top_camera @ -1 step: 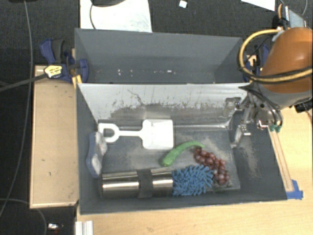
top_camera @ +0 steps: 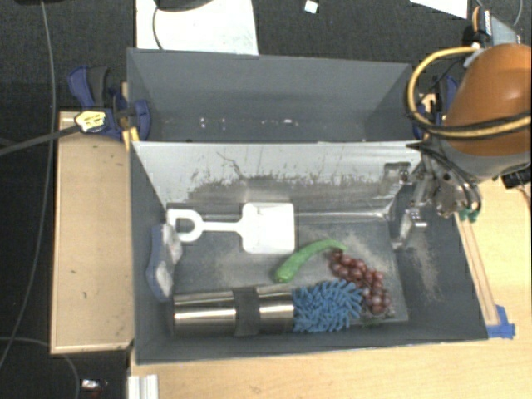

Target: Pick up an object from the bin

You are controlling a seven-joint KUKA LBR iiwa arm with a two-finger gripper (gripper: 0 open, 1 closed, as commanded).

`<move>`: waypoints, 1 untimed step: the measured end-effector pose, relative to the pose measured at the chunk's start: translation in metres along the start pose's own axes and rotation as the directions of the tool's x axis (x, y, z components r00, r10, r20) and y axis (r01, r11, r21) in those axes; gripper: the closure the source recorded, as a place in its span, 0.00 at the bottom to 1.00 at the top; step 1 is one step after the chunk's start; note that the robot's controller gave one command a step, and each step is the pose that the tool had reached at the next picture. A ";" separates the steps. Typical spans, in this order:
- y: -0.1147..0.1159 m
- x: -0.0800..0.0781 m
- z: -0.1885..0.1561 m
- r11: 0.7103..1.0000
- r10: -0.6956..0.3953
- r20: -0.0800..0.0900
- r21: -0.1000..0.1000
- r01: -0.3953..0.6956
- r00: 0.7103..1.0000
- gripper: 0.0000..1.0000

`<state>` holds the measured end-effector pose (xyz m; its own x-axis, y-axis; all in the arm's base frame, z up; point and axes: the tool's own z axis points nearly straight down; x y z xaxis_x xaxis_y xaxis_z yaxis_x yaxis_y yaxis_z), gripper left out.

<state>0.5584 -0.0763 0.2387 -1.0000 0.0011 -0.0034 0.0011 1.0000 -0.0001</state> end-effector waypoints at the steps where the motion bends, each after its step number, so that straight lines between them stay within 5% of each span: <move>1: 0.049 -0.026 0.126 1.000 -0.012 0.005 0.000 0.012 1.000 0.00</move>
Offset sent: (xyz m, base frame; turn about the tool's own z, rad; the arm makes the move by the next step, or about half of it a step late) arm 0.0255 0.0791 -0.0787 -0.2567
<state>0.5848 -0.0271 0.1129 -0.9999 -0.0113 -0.0084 -0.0113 0.9999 0.0003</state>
